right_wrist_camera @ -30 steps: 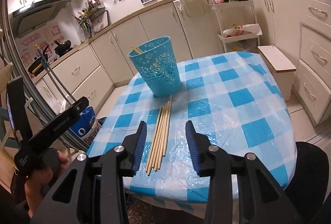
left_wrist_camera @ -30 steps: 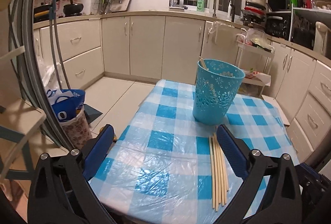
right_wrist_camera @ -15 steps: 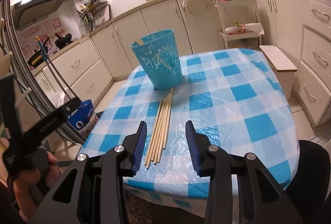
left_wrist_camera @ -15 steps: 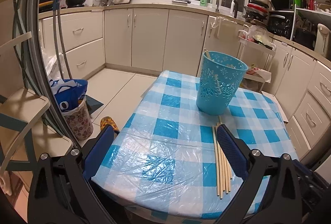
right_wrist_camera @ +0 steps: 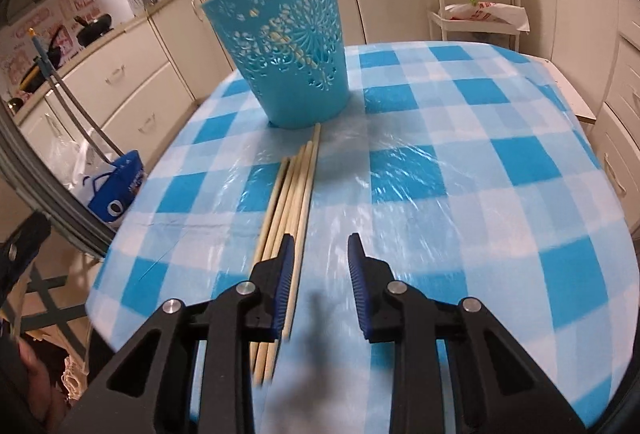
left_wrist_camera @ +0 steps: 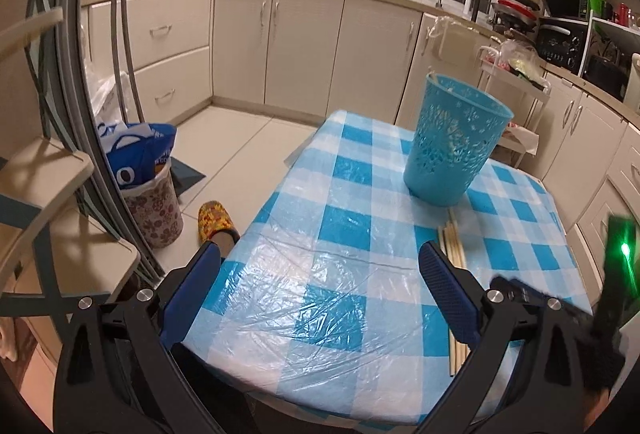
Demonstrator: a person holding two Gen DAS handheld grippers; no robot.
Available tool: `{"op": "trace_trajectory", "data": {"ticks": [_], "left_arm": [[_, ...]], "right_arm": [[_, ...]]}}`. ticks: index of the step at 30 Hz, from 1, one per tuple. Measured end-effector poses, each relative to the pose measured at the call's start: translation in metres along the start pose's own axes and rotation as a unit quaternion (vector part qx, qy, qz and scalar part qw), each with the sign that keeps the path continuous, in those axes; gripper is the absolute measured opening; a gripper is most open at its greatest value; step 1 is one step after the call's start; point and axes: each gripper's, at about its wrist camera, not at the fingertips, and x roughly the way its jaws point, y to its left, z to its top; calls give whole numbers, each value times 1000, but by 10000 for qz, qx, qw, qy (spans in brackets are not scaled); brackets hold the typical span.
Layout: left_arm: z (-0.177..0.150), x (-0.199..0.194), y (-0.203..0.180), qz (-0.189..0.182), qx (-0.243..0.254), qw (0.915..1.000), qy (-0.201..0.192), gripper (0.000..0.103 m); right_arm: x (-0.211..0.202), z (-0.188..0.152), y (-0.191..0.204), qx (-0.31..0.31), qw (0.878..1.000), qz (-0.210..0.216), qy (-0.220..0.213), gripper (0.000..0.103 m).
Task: Organize utensils
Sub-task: 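Lower the right gripper onto the stick pile and grasp one wooden stick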
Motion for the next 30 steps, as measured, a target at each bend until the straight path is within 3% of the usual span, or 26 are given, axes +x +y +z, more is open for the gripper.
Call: {"op": "trace_trajectory", "data": {"ticks": [4, 11, 17, 26, 30], "left_arm": [[-2, 11, 1, -5, -32, 9999, 101, 95], [-6, 28, 2, -12, -99, 9995, 296, 95], [-7, 33, 1, -24, -116, 9993, 358, 95], [-7, 32, -3, -79, -30, 9993, 361, 95], [-4, 36, -18, -180, 266, 9987, 388, 95]], "right_arm": [[22, 20, 6, -157, 9997, -152, 125, 28], [40, 36, 16, -289, 9994, 50, 206, 28], [52, 33, 19, -433, 9981, 7, 433, 11], [40, 30, 2, -164, 9988, 219, 405, 6], [33, 28, -9, -61, 9991, 193, 373, 6]]}}
